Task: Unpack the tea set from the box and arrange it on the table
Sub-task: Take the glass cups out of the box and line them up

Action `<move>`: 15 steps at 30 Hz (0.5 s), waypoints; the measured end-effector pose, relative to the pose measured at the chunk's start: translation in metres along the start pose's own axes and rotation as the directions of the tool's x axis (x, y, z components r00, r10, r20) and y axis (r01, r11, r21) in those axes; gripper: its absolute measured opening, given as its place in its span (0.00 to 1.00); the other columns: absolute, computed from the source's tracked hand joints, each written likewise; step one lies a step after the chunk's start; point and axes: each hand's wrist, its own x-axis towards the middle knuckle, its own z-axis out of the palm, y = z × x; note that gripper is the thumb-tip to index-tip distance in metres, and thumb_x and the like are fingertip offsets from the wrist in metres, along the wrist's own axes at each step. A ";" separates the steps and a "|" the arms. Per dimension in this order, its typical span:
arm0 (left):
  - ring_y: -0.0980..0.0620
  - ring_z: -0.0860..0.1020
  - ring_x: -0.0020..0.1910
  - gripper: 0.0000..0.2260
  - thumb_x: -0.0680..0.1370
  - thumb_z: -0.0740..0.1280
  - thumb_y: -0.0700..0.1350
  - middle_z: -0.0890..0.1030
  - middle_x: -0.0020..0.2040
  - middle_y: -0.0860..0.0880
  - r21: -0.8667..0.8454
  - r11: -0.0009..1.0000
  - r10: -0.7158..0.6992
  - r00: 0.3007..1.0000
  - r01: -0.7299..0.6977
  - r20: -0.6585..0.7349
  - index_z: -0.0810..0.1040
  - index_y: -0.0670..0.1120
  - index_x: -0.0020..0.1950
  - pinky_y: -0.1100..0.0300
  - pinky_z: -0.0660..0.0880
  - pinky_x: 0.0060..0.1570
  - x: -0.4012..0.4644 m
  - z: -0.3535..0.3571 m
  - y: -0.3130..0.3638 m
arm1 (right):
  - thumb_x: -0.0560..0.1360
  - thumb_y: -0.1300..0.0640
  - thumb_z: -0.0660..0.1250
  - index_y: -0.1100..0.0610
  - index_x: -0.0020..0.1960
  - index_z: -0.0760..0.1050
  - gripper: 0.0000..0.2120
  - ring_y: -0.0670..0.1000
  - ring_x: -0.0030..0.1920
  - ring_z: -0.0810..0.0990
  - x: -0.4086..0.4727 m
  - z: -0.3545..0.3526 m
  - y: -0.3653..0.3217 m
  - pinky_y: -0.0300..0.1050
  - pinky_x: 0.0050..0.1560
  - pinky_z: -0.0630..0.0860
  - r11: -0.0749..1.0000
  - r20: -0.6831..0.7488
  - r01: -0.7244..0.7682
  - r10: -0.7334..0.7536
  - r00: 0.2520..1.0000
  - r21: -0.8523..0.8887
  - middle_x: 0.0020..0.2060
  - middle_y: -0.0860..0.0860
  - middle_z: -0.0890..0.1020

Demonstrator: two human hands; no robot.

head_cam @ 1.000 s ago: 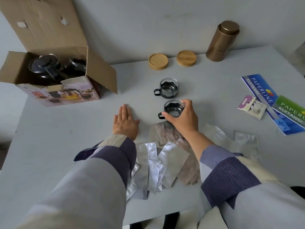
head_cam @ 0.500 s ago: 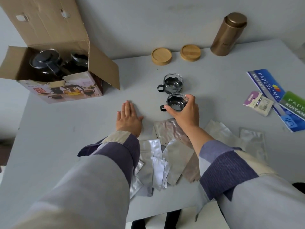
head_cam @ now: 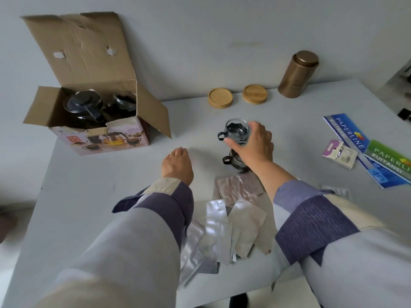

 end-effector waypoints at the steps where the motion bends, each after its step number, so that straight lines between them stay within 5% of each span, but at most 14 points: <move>1: 0.46 0.68 0.68 0.20 0.78 0.57 0.37 0.68 0.70 0.45 -0.031 1.000 0.004 0.997 -0.006 -0.081 0.64 0.42 0.71 0.53 0.66 0.64 0.000 -0.011 -0.003 | 0.68 0.38 0.70 0.57 0.67 0.65 0.35 0.58 0.64 0.68 0.004 0.001 -0.011 0.54 0.59 0.69 1.000 0.010 0.015 -0.015 1.000 -0.001 0.64 0.54 0.71; 8: 0.45 0.76 0.58 0.17 0.78 0.57 0.36 0.77 0.61 0.46 -0.208 0.966 0.043 0.886 -0.155 -0.462 0.75 0.45 0.64 0.52 0.75 0.50 0.015 -0.077 -0.063 | 0.76 0.51 0.65 0.58 0.67 0.67 0.23 0.57 0.65 0.70 0.024 0.039 -0.101 0.49 0.62 0.69 0.982 0.163 0.152 -0.169 0.972 0.110 0.65 0.55 0.71; 15: 0.46 0.60 0.74 0.22 0.80 0.57 0.41 0.63 0.74 0.44 -0.232 0.968 -0.200 0.861 0.099 -0.467 0.61 0.43 0.75 0.52 0.59 0.72 0.036 -0.100 -0.160 | 0.75 0.59 0.66 0.58 0.65 0.71 0.19 0.56 0.58 0.78 0.028 0.088 -0.200 0.45 0.58 0.73 0.925 0.212 0.278 -0.335 0.918 0.257 0.61 0.55 0.77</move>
